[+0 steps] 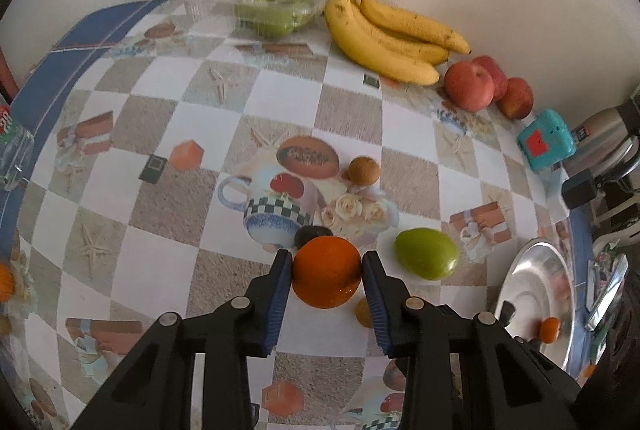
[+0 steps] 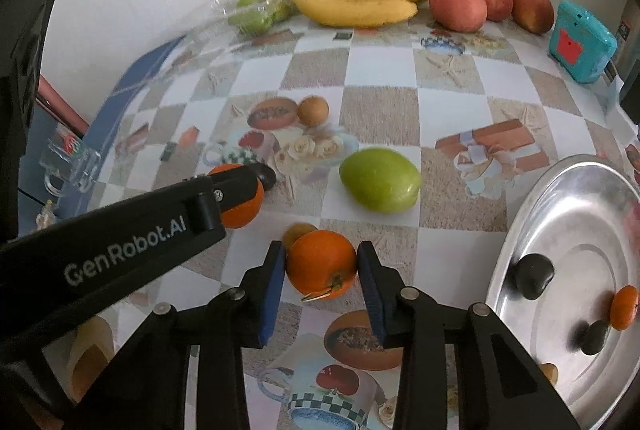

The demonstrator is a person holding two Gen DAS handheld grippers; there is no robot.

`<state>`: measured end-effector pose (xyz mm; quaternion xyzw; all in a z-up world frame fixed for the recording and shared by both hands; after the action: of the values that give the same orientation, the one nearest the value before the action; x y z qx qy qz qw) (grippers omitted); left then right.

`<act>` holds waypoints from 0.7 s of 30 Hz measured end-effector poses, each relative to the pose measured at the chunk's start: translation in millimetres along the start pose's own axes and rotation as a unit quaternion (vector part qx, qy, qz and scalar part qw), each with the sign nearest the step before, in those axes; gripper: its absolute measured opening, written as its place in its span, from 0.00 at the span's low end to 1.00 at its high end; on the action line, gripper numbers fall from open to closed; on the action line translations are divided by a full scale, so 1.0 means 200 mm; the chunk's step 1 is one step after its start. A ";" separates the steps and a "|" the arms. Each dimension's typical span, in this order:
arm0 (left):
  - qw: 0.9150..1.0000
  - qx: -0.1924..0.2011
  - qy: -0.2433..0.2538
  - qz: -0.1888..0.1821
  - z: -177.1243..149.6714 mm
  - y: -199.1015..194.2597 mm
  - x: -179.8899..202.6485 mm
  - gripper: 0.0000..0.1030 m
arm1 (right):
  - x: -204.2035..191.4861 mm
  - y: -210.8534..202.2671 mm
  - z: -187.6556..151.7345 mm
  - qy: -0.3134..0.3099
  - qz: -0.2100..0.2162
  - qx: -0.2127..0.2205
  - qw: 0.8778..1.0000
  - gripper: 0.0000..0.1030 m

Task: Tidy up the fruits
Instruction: 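Carry both held oranges over the steel bowl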

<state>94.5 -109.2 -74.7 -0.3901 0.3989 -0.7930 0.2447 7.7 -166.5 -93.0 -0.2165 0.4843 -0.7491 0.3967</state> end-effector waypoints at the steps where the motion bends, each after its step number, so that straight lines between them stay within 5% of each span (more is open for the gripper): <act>1: 1.000 0.003 0.000 0.001 0.01 -0.02 0.00 0.38 | 0.00 -0.02 0.01 0.003 0.002 0.004 1.000 0.37; 13: 0.999 0.036 0.004 0.014 0.06 -0.18 0.06 0.38 | 0.12 -0.17 0.07 0.034 -0.012 0.022 0.999 0.37; 21: 1.000 0.023 0.005 0.012 0.02 -0.16 0.13 0.37 | 0.35 -0.18 0.06 0.079 -0.038 0.016 0.996 0.37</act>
<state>80.5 -112.2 -35.5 -0.3757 0.3862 -0.8009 0.2611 -38.3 -221.2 -59.1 -0.1688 0.4934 -0.7860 0.3320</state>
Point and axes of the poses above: each gripper's, at about its wrist camera, not at the fingertips, and y roughly the way its jaws point, x to its right, z to its top, the point moved 7 cm from there along y, roughly the way its jaws point, and after that the axes turned 11 degrees about -z, right-handed, at the moved point
